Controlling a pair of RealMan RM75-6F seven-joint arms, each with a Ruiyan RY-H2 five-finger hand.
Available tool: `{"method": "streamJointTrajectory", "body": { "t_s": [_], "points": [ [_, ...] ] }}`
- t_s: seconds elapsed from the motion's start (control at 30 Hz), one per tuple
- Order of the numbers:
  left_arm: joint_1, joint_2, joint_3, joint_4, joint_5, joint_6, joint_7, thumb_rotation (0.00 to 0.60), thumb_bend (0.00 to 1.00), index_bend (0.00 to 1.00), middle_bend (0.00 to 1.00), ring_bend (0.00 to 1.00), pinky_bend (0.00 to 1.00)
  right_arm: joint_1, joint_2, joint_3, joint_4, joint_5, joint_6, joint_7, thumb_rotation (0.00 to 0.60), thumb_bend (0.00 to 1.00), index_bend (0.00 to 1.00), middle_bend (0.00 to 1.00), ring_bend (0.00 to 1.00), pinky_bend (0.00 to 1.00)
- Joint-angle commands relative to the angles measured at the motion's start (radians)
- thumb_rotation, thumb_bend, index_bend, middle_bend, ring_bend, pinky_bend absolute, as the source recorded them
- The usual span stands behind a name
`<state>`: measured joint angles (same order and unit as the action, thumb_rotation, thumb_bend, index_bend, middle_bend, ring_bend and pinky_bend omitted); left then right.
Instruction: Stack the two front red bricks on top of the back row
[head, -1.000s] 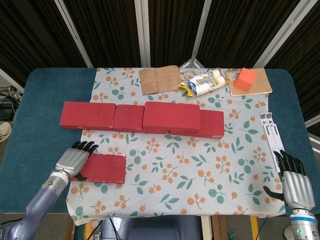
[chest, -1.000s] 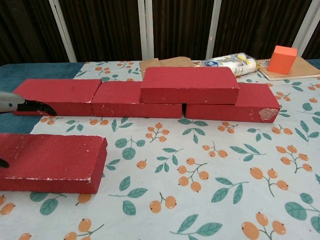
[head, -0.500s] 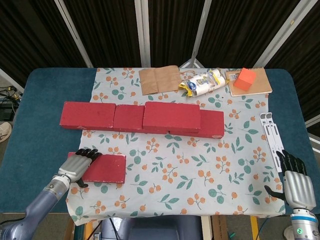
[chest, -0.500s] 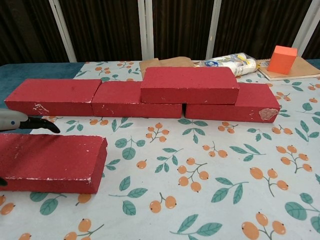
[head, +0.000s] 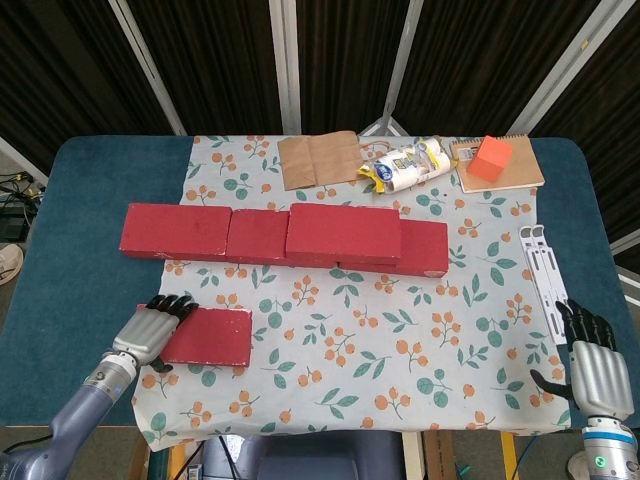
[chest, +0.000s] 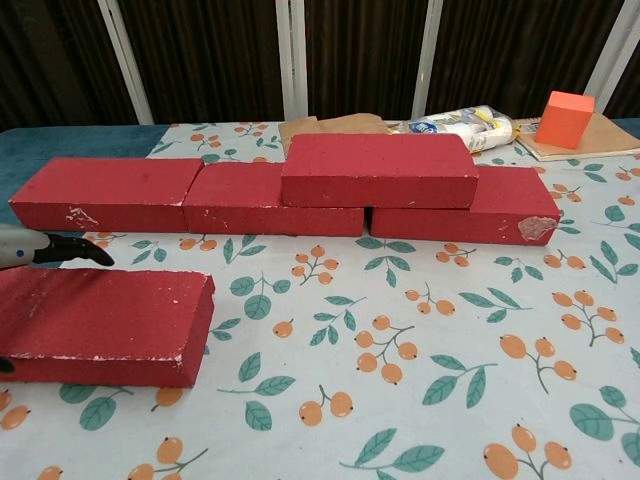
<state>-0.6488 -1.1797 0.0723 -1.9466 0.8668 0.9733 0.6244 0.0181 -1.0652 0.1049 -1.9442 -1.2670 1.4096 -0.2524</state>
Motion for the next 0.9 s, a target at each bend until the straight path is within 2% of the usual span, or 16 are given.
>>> {"method": "streamJointTrajectory", "body": {
  "t_s": [0.03, 0.4, 0.9],
  "points": [
    [0.000, -0.007, 0.004, 0.011, 0.003, -0.003, -0.007, 0.600, 0.00, 0.00, 0.00, 0.00, 0.00, 0.002, 0.000, -0.001, -0.001, 0.002, 0.000, -0.002, 0.600, 0.21, 0.00, 0.00, 0.00, 0.00],
    [-0.006, -0.024, 0.003, 0.046, 0.013, 0.006, -0.013, 0.600, 0.00, 0.00, 0.00, 0.00, 0.02, 0.006, 0.000, -0.007, -0.006, 0.007, 0.010, -0.007, 0.600, 0.21, 0.00, 0.00, 0.00, 0.00],
    [-0.056, -0.051, 0.004, 0.082, -0.076, -0.020, 0.038, 0.600, 0.00, 0.00, 0.01, 0.00, 0.04, 0.013, -0.007, -0.014, -0.012, 0.029, 0.017, -0.029, 0.600, 0.21, 0.00, 0.00, 0.00, 0.00]
  ]
}}
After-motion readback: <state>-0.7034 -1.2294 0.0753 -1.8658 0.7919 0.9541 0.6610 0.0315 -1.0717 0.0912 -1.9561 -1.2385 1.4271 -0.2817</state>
